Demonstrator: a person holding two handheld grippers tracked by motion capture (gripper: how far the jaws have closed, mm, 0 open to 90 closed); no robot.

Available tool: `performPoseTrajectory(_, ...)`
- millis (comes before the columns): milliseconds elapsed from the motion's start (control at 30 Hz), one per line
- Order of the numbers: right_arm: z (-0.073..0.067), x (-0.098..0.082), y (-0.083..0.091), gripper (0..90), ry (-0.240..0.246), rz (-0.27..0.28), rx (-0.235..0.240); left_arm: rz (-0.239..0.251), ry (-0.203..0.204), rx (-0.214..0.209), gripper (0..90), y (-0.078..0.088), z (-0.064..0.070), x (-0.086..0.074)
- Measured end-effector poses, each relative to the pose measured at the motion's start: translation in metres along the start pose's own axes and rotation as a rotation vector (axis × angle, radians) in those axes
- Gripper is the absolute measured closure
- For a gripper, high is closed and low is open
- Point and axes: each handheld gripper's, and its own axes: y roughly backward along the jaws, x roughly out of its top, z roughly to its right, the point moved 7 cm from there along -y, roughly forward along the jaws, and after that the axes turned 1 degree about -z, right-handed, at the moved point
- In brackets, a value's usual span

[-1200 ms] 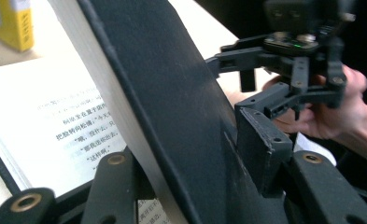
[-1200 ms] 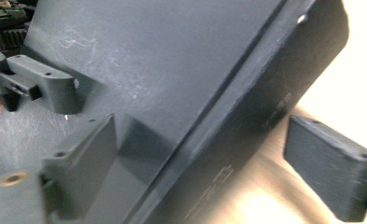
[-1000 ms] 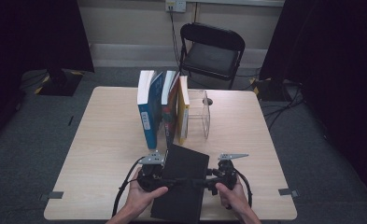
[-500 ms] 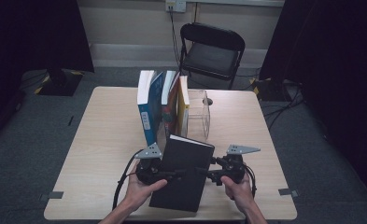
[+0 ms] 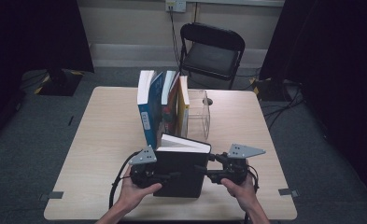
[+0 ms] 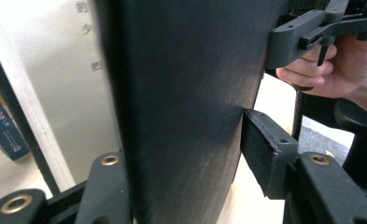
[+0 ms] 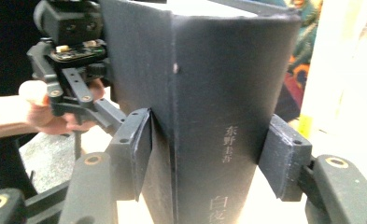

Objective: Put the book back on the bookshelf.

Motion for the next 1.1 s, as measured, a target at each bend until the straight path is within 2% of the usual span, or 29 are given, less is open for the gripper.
performPoseTrajectory(133,-0.005,-0.003,-0.004,39.9,0.004,-0.021,0.048,-0.012,-0.023,-0.001,48.6,0.005,0.001,-0.004)
performPoseTrajectory(233,-0.009,-0.008,-0.016,37.1,0.013,-0.069,0.078,-0.006,-0.033,0.002,48.0,0.007,0.002,-0.007)
performPoseTrajectory(333,-0.012,-0.011,-0.025,35.9,0.010,-0.086,0.106,0.005,-0.025,-0.004,47.4,0.009,0.003,-0.009)
performPoseTrajectory(533,-0.018,-0.012,-0.025,38.0,0.056,-0.116,0.124,-0.020,-0.021,-0.010,46.4,0.016,0.005,-0.014)
performPoseTrajectory(667,-0.020,-0.014,-0.025,39.7,0.071,-0.110,0.112,-0.040,-0.021,0.054,41.3,0.026,0.001,-0.020)
performPoseTrajectory(767,-0.020,-0.014,-0.025,40.0,0.072,-0.104,0.094,-0.040,0.023,0.094,41.3,0.035,-0.009,-0.026)
performPoseTrajectory(900,-0.020,-0.015,-0.030,36.9,0.051,-0.123,0.051,-0.055,0.036,0.103,43.5,0.032,-0.013,-0.032)
performPoseTrajectory(1000,-0.024,-0.021,-0.041,34.4,0.075,-0.163,0.026,-0.059,0.030,0.114,43.4,0.030,-0.012,-0.034)
performPoseTrajectory(1033,-0.024,-0.021,-0.044,37.9,0.061,-0.158,0.030,-0.054,0.031,0.125,43.9,0.031,-0.013,-0.034)
performPoseTrajectory(1067,-0.024,-0.021,-0.044,42.7,0.050,-0.148,0.055,-0.046,0.039,0.136,46.1,0.030,-0.014,-0.034)
performPoseTrajectory(1100,-0.025,-0.021,-0.045,45.5,0.063,-0.146,0.051,-0.045,0.040,0.146,47.2,0.030,-0.016,-0.033)
